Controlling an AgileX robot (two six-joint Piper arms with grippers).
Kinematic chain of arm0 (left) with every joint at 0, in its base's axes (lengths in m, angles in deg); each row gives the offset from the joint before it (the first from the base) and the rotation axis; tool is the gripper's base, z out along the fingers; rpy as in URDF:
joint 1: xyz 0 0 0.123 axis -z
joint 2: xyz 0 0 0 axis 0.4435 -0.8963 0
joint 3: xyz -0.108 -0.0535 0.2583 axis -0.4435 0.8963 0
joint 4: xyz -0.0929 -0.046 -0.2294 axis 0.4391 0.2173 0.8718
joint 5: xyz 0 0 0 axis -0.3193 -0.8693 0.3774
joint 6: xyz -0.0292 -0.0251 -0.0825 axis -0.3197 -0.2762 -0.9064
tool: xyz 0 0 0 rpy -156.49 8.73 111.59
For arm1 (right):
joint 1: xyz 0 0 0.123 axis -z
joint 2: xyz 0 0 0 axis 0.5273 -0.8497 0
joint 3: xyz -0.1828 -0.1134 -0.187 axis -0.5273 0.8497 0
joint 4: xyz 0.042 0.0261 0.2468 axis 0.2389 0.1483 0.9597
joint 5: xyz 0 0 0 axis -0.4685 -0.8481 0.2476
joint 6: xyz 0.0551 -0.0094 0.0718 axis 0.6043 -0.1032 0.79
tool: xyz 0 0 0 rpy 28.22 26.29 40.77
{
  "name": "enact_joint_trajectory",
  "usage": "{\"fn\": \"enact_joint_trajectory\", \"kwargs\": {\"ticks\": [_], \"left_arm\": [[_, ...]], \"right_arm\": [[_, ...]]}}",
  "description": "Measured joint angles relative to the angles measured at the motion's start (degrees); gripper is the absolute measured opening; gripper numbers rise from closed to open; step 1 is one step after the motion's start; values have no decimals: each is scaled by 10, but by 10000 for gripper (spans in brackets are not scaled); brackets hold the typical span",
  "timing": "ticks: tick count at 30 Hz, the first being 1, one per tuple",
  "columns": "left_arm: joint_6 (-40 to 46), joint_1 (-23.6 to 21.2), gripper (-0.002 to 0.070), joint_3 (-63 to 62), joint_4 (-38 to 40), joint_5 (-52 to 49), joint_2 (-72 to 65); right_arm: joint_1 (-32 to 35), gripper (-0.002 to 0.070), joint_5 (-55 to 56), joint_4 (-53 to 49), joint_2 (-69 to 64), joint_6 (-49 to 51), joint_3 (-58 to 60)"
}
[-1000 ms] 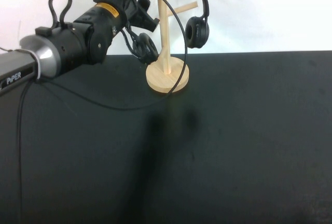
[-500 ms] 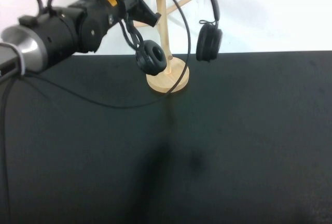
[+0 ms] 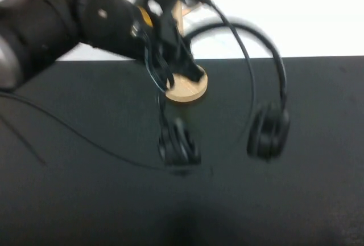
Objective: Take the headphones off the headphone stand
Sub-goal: Place the headphones on the table
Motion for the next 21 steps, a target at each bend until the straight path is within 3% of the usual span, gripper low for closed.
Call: {"fn": "enact_joint_trajectory", "kwargs": {"ticks": [4, 8, 21], "left_arm": [[-39, 12, 37, 0, 0, -80, -52], [-61, 13, 37, 0, -3, -92, -117], [-131, 12, 37, 0, -105, 29, -274]], "right_arm": [[0, -8, 0, 0, 0, 0, 0], [0, -8, 0, 0, 0, 0, 0], [0, -8, 0, 0, 0, 0, 0]]}}
